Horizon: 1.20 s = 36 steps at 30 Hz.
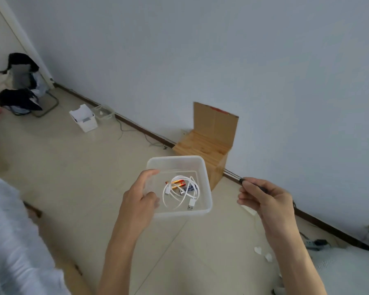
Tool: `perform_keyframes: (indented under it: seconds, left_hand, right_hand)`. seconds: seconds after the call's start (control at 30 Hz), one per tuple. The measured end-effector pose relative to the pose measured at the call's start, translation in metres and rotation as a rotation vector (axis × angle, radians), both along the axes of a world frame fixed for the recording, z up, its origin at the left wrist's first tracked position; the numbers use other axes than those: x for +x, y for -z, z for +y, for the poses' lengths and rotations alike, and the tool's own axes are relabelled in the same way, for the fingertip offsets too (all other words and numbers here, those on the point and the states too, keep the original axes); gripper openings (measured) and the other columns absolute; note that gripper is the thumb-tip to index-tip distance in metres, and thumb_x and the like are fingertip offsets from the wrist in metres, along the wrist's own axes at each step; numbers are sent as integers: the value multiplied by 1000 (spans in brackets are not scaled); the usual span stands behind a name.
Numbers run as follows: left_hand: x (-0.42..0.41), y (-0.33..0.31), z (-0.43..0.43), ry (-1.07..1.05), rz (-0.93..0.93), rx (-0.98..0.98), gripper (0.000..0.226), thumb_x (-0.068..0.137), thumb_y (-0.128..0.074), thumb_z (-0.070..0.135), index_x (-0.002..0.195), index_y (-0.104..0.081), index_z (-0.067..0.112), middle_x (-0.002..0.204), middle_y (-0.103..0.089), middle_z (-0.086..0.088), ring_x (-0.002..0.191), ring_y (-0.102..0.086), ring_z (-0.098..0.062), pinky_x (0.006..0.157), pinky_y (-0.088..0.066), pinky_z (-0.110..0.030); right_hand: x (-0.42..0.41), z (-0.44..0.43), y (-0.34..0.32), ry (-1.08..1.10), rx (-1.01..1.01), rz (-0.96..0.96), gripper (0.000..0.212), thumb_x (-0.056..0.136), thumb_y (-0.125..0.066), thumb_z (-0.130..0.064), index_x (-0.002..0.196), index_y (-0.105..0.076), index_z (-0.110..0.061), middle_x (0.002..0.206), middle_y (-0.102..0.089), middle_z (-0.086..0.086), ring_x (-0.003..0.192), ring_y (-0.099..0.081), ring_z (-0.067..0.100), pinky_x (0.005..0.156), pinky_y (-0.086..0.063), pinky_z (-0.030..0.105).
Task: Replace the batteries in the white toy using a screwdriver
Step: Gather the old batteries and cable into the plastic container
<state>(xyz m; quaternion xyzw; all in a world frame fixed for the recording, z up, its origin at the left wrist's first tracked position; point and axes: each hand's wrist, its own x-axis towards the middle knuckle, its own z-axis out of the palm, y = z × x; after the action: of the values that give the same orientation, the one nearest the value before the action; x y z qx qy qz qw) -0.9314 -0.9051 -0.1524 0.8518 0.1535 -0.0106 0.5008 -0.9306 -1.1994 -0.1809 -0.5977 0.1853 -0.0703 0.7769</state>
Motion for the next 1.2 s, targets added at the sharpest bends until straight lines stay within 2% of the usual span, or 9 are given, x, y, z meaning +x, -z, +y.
perform_keyframes:
  seconds: [0.1,0.27,0.4,0.57,0.67,0.8,0.9,1.07,1.2]
  left_hand:
    - [46,5,4,-9,8,-14,72,88,-52,-3,121,-62,60,99,-70,-19,85,-77,-32,84,-59,-42]
    - [137,18,3,-52,-7,-100,71,91,-49,-5,121,-67,56,109,-68,-3,96,-77,-31,90,-66,-49]
    - [225,23,-2,-77,-37,-118,66,85,-51,4,123,-69,55,102,-68,10,90,-79,-30,88,-67,-51]
    - [337,13,-13,-73,-68,-108,63,76,-51,15,123,-68,54,101,-71,15,87,-78,-33,89,-64,-55]
    - [402,13,-14,-53,-93,-88,60,86,-56,8,123,-66,53,101,-74,12,91,-76,-39,91,-59,-51]
    - [477,22,-15,-14,-91,-29,67,91,-55,-5,128,-66,50,107,-76,8,95,-71,-23,89,-59,-46]
    - [534,31,-12,32,-90,-16,67,90,-55,-5,128,-67,50,107,-77,10,94,-68,-10,88,-57,-39]
    - [625,48,-6,123,-91,-2,65,90,-56,-5,127,-68,47,95,-74,12,75,-61,-1,74,-48,-25]
    - [699,68,5,231,-101,23,64,90,-55,-4,128,-66,46,117,-73,20,103,-62,11,88,-48,-23]
  right_hand:
    - [47,2,11,-10,31,30,10,96,-75,2,104,-81,4,81,-75,19,70,-72,26,68,-68,32]
    - [149,1,27,-12,28,49,9,96,-75,3,102,-81,5,81,-75,22,67,-72,25,66,-68,31]
    - [244,-4,43,-42,25,56,8,95,-75,3,100,-81,5,80,-75,24,67,-73,26,66,-68,31]
    - [355,-12,49,-40,11,98,7,94,-78,2,96,-84,1,83,-76,26,68,-74,26,64,-67,28]
    - [414,-11,46,-80,5,93,7,94,-79,1,96,-85,0,85,-77,28,73,-74,30,69,-70,33]
    - [479,-12,45,-70,7,118,7,94,-80,-3,98,-85,-3,89,-79,25,75,-75,30,79,-67,42]
    - [519,-9,44,-58,13,116,7,95,-79,-3,98,-85,-3,90,-78,27,74,-75,29,70,-68,35]
    - [582,-1,52,27,18,94,9,96,-79,-4,102,-85,-3,87,-79,22,76,-75,27,71,-68,35]
    - [629,16,66,130,40,77,9,96,-78,-3,104,-84,-1,84,-78,18,74,-75,26,72,-69,35]
